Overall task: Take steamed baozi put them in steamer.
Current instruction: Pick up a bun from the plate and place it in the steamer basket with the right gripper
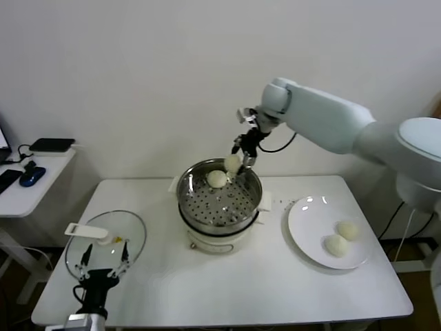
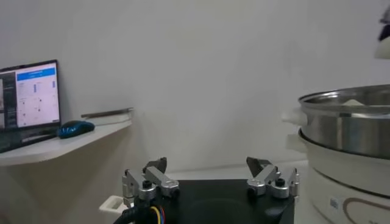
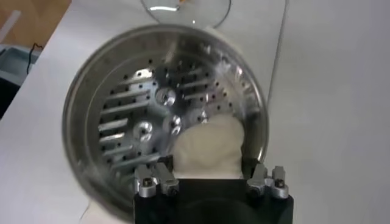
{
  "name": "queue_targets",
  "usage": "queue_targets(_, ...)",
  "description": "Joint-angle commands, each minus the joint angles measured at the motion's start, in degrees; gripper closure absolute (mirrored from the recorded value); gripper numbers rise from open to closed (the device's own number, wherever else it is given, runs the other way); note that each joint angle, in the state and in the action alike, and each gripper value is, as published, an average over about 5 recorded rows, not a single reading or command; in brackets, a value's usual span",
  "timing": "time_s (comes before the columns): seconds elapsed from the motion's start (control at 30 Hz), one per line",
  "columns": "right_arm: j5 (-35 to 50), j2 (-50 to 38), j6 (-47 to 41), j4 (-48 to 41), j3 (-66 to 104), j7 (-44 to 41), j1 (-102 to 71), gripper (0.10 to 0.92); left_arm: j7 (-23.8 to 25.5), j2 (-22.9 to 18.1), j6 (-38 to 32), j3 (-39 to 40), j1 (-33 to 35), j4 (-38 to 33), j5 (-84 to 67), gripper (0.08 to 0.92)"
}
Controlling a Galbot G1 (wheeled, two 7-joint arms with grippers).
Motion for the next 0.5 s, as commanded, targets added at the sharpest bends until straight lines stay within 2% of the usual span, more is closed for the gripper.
queue_targets(0.03, -0.35, 11.51, -1.26, -6.21, 2.03, 0.95, -5.29, 0.316, 0.0, 0.26, 0.06, -0.29, 0.11, -0.02, -0.44, 0.177)
queue_targets(0.5, -4.0, 12.59, -2.33, -8.3, 6.22, 2.82, -10.94, 0.313, -0.03, 0.38, -0.09, -0.5, 0.56, 0.04, -1.08, 0.177)
